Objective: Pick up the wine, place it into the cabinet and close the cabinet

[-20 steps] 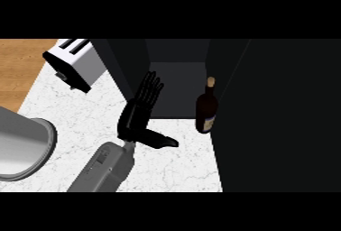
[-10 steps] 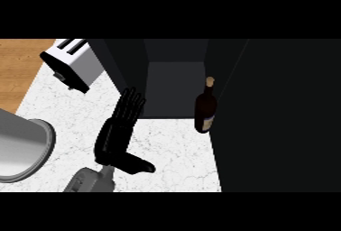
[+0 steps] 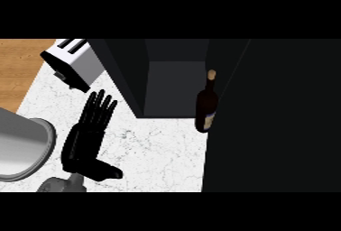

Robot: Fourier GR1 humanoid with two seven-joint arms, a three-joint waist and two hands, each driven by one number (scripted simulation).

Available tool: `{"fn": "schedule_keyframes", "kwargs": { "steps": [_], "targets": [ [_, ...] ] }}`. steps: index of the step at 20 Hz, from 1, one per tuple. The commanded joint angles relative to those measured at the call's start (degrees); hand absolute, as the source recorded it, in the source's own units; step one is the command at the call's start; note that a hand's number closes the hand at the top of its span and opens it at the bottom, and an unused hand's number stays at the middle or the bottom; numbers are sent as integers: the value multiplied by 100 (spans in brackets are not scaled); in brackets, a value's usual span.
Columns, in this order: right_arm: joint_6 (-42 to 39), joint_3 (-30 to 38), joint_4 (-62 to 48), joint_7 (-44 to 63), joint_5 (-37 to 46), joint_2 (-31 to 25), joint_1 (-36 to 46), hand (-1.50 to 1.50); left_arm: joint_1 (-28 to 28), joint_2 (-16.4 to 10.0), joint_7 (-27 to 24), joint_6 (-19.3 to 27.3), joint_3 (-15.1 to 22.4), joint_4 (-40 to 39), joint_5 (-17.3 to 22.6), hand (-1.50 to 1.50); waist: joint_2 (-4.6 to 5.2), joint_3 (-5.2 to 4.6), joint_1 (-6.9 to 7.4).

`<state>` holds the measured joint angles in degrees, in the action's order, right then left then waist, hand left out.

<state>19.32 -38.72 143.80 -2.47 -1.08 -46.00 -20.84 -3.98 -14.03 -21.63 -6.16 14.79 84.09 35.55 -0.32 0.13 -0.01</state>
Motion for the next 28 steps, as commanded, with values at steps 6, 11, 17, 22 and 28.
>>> {"fn": "schedule_keyframes", "kwargs": {
  "steps": [6,11,17,22,28],
  "targets": [
    [-605,-707,1301,440,-219,-313,-56,150,378,-747,-183,-677,-785,-86,334,-150,16,-26,-19],
    [-503,-1011,1204,772,64,21,391,150,379,-998,-117,-984,-1077,-144,526,-150,20,-33,13],
    [-590,-1073,1008,1120,-146,276,870,150,314,-1396,263,-1200,-1434,10,901,-150,29,-32,88],
    [-524,-1274,834,1145,-81,655,1156,150,344,-1587,157,-1628,-1643,-390,1012,-150,39,-46,99],
    [-605,-1027,489,1426,-480,1079,1670,150,117,-1612,288,-1677,-1654,-354,1111,-150,87,-56,290]
  ]
}}
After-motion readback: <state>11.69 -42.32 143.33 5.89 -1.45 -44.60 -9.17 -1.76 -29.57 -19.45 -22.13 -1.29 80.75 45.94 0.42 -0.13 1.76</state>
